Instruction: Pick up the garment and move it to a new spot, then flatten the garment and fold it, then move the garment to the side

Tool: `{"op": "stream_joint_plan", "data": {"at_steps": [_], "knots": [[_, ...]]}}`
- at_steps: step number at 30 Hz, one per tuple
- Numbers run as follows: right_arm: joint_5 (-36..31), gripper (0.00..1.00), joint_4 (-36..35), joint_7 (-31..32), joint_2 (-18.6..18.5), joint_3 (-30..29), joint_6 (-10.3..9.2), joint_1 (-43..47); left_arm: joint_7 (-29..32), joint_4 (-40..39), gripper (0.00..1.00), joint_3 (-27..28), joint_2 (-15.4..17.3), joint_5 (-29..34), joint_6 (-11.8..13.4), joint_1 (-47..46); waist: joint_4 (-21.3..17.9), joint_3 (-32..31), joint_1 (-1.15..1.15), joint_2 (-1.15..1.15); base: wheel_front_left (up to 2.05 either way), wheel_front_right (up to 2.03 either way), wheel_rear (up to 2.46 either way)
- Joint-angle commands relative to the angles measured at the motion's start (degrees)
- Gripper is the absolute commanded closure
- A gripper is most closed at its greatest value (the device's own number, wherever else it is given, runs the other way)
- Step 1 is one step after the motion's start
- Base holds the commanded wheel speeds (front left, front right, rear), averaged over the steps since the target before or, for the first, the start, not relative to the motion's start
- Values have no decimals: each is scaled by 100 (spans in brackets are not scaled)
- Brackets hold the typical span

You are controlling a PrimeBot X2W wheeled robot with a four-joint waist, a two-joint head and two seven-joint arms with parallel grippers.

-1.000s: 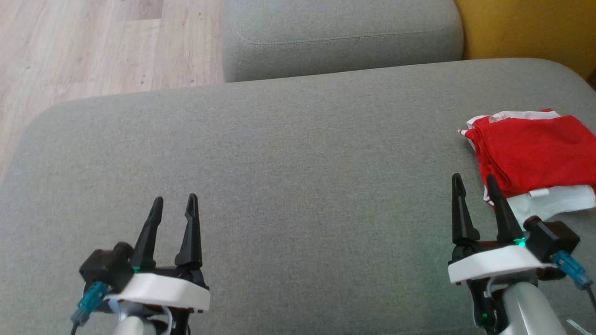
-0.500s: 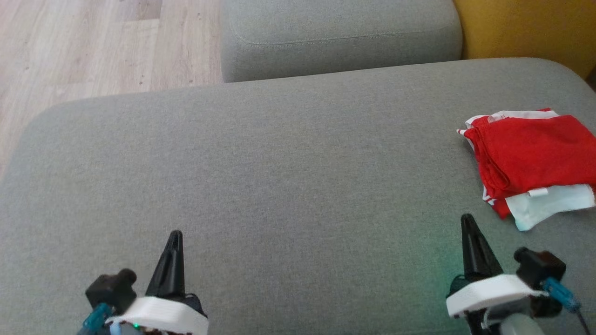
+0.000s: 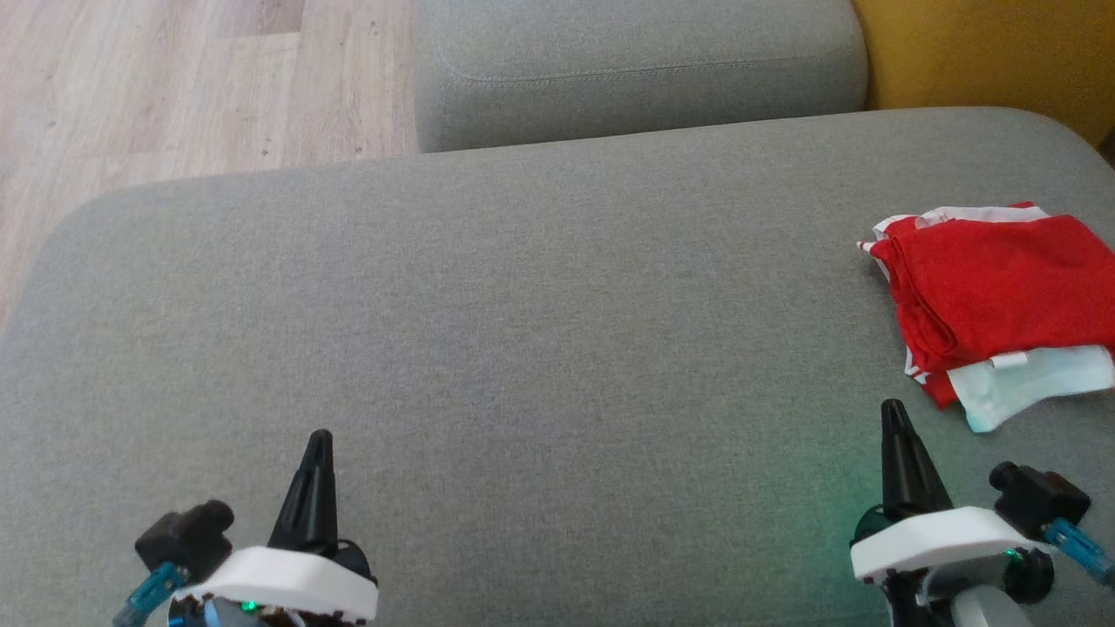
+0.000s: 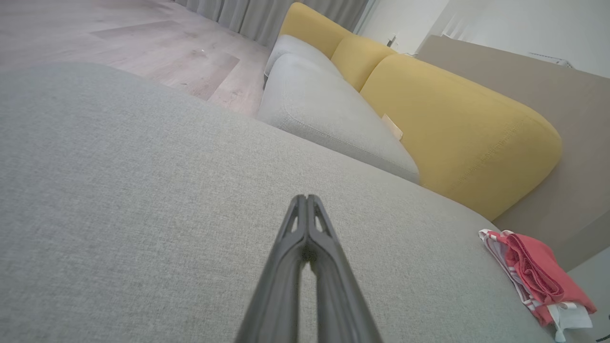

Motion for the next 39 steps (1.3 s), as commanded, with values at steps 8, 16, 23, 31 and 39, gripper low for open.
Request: {"op": "stream_joint_plan", "data": {"at_steps": [8,16,23,31,39], "knots": [[543,100,-260,140,-15,-69,-1,-325,137,-105,100,168,62,-529,-65,-380,8,11,0,0,0,0,0],[1028,100,-303,271,-17,-129,-1,-341,253,-70,100,248,79,-1009,-103,-441,16,22,0,0,0,0,0],[1451,100,-341,385,-19,-182,-2,-354,357,-38,100,322,90,-1426,-137,-492,23,32,0,0,0,0,0],[1935,100,-384,517,-21,-242,-2,-370,479,1,100,409,101,-1900,-175,-552,31,43,0,0,0,0,0],[2418,100,-427,649,-23,-304,-2,-386,604,40,100,500,109,-2371,-213,-613,39,55,0,0,0,0,0]]}}
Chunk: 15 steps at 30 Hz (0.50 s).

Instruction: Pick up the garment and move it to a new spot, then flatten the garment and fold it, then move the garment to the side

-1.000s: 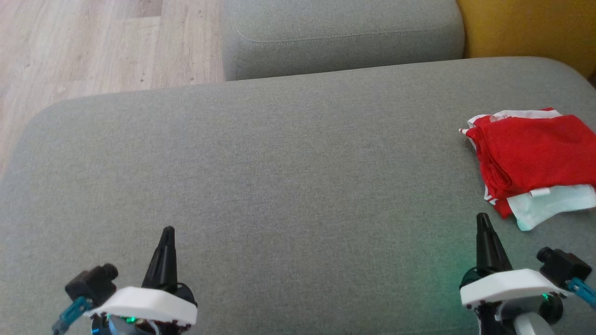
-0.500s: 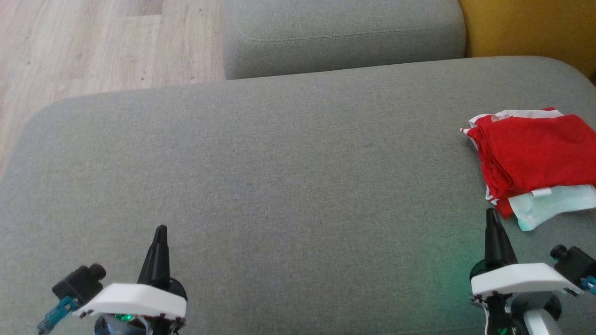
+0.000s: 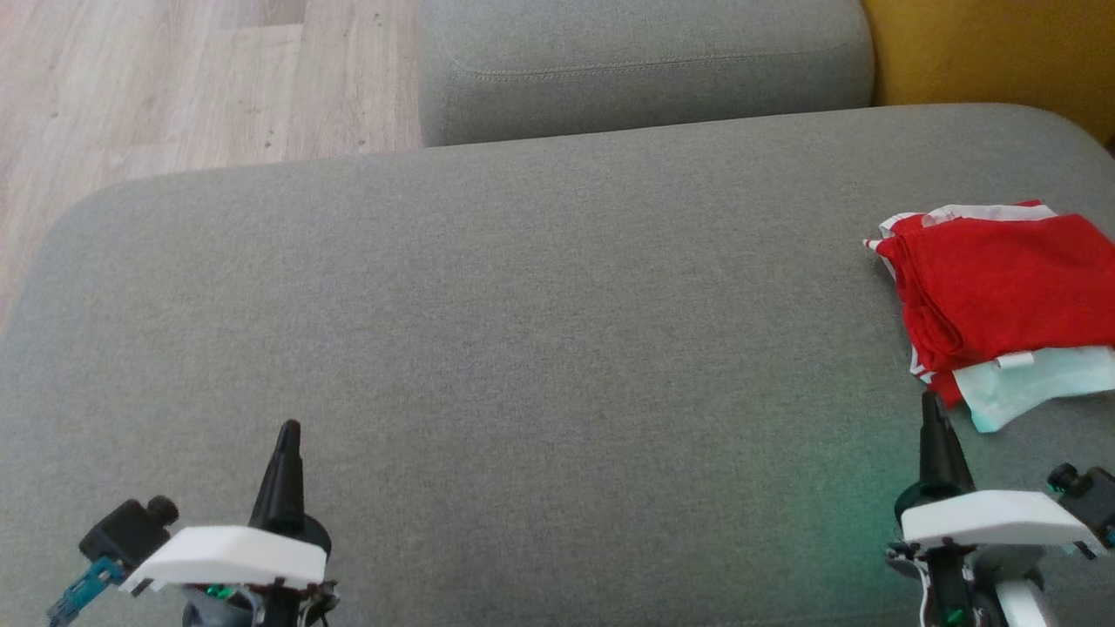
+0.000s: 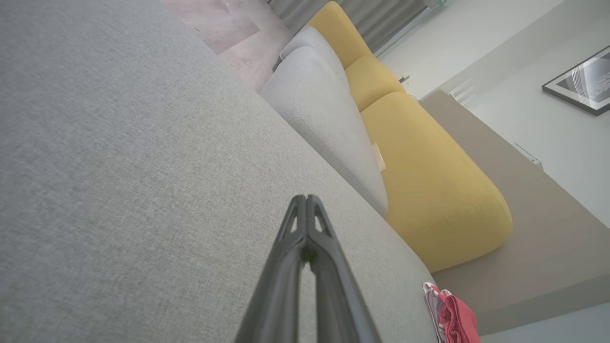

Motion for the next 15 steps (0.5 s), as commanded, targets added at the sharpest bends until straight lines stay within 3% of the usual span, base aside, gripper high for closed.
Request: {"op": "stream_joint_plan", "data": {"at_steps": [1,15], "knots": [[176,100,-244,54,-25,3,-2,-310,40,-146,100,150,88,-166,-67,-365,2,2,0,0,0,0,0],[961,100,-314,268,-27,-97,-3,-336,247,-80,100,303,98,-926,-128,-464,15,20,0,0,0,0,0]]}}
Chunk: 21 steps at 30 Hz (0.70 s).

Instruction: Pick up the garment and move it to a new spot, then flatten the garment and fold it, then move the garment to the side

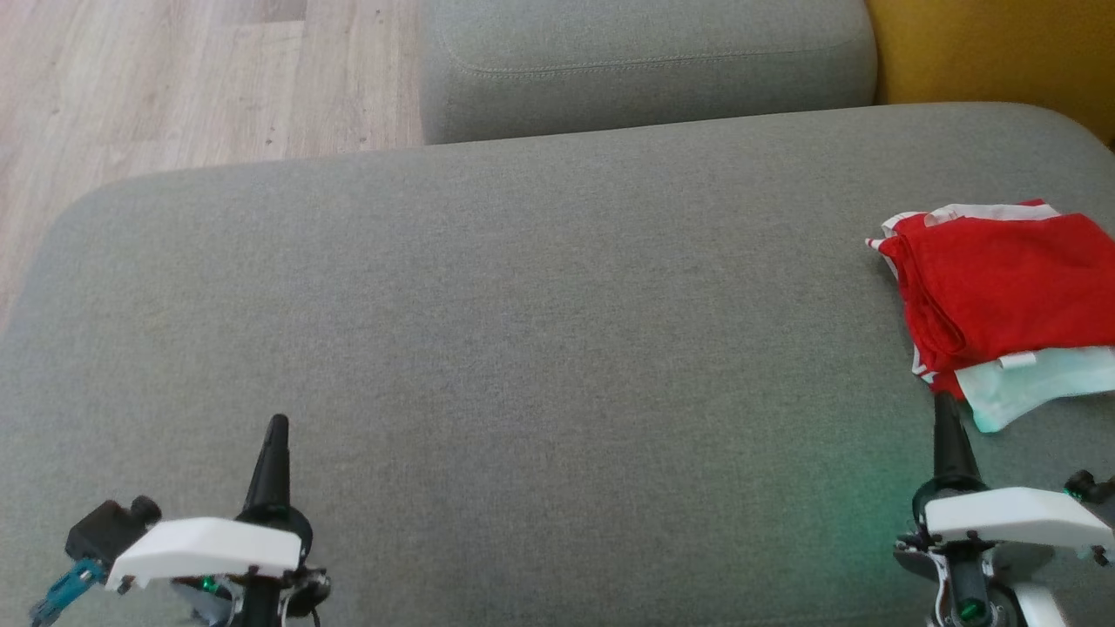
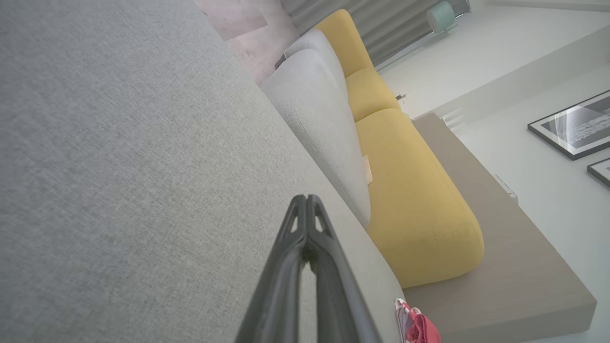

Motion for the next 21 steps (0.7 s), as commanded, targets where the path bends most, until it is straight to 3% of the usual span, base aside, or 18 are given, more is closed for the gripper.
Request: {"op": "stream_joint_plan", "data": {"at_steps": [1,21], "knots": [[178,100,-229,47,-27,27,-3,-335,40,-168,100,159,91,-166,-81,-355,2,2,0,0,0,0,0],[1384,100,-336,378,-30,-128,-4,-374,368,-64,100,406,97,-1327,-175,-510,22,30,0,0,0,0,0]]}}
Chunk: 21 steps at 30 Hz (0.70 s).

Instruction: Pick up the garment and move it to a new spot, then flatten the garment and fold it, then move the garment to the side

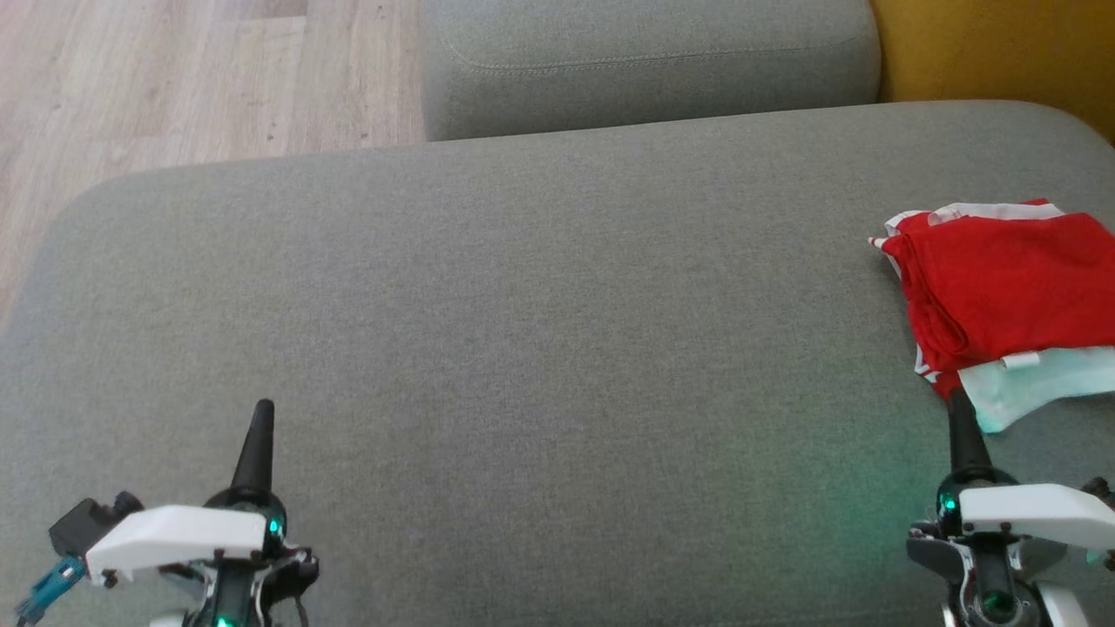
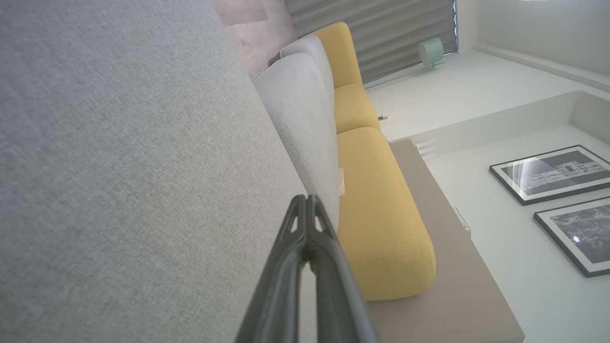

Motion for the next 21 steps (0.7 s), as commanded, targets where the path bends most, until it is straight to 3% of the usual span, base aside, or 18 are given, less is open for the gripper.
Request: {"op": "stream_joint_plan", "data": {"at_steps": [1,21], "knots": [[171,100,-241,49,-30,48,-4,-356,39,-148,100,196,92,-158,-70,-345,2,2,0,0,0,0,0],[1376,100,-348,380,-33,-107,-5,-395,374,-44,100,452,91,-1309,-165,-501,22,30,0,0,0,0,0]]}}
